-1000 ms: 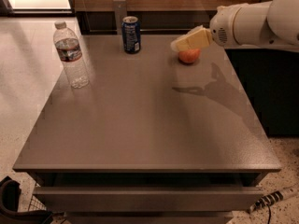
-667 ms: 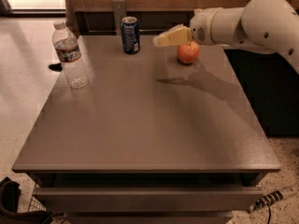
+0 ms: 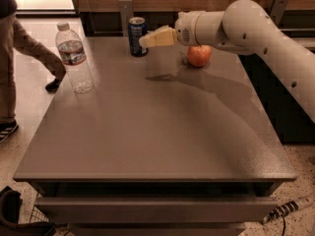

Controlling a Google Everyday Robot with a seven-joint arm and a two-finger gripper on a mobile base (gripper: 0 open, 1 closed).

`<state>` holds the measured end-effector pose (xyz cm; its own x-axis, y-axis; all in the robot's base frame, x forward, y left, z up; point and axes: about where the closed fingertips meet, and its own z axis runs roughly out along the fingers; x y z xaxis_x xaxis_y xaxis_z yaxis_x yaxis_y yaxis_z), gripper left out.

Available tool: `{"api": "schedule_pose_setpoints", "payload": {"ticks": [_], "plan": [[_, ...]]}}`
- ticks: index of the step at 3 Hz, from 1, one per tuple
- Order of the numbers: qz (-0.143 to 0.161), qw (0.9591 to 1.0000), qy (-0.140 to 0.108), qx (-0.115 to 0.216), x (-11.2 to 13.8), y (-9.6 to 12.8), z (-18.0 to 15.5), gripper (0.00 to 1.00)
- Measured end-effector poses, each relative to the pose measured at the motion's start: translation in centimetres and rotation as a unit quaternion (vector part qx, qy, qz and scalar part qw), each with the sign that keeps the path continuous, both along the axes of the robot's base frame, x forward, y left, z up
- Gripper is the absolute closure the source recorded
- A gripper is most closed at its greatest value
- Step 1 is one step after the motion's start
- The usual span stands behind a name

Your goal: Knock pepsi can over

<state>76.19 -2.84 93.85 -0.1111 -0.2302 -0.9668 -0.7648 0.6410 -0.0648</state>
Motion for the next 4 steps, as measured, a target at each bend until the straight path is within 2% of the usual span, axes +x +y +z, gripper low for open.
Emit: {"api": "schedule_pose_setpoints", "payload": {"ticks": [1, 2, 3, 4], "plan": [[-0.008, 0.9999, -0.002, -0.012, 1.8, 3.1, -1.3, 0.00], [-0.025, 0.9993, -0.014, -0.026, 3.3, 4.6, -2.0, 0.00], [-0.036, 0.9989, -0.020, -0.020, 5.0, 4.9, -2.9, 0.00], [-0.039, 0.9991, -0.016, -0.007, 6.5, 5.4, -3.9, 0.00]]}}
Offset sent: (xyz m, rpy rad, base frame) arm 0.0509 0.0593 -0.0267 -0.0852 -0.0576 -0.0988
